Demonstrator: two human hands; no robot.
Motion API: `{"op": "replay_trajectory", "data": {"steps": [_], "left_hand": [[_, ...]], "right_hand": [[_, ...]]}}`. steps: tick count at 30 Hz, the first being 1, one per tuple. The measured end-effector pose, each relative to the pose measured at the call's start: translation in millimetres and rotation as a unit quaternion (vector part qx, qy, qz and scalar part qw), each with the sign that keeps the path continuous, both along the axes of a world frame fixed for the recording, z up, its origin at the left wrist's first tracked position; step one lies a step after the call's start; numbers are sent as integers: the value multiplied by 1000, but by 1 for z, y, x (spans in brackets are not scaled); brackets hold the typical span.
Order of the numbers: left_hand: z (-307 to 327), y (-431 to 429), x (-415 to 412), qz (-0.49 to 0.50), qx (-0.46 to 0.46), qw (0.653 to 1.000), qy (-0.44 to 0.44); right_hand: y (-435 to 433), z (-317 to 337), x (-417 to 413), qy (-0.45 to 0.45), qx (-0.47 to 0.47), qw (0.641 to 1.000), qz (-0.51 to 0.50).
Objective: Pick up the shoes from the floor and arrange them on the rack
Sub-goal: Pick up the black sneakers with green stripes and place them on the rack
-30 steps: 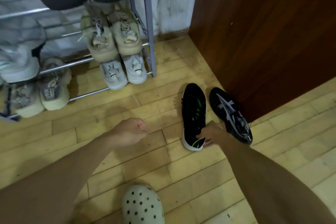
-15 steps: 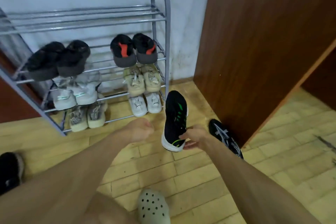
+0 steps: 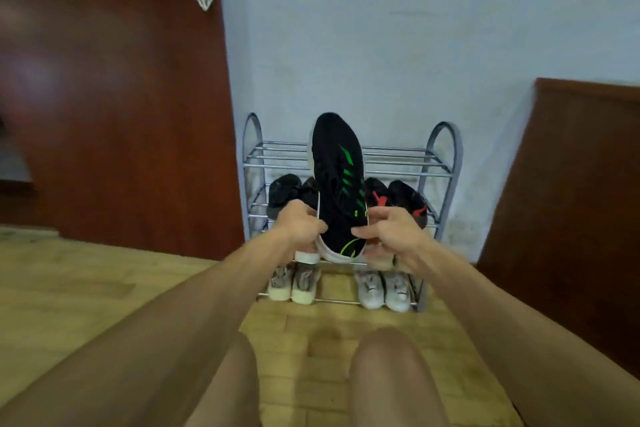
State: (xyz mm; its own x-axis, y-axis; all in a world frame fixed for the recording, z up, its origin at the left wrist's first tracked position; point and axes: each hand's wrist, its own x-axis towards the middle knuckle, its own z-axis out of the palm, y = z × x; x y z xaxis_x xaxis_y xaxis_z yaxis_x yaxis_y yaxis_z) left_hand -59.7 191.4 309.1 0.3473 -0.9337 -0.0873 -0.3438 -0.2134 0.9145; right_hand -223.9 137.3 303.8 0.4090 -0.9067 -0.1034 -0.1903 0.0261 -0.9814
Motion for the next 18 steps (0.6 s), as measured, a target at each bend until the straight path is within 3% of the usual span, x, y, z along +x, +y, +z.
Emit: {"op": "replay_trajectory", "data": {"steps": [7,18], "left_hand": [[6,61,102,94,-4,995,32],[-93,137,243,125,65,976,165]], "right_hand": [[26,18,114,91,-43,987,126],[58,-73,287,170,64,967,181]]}}
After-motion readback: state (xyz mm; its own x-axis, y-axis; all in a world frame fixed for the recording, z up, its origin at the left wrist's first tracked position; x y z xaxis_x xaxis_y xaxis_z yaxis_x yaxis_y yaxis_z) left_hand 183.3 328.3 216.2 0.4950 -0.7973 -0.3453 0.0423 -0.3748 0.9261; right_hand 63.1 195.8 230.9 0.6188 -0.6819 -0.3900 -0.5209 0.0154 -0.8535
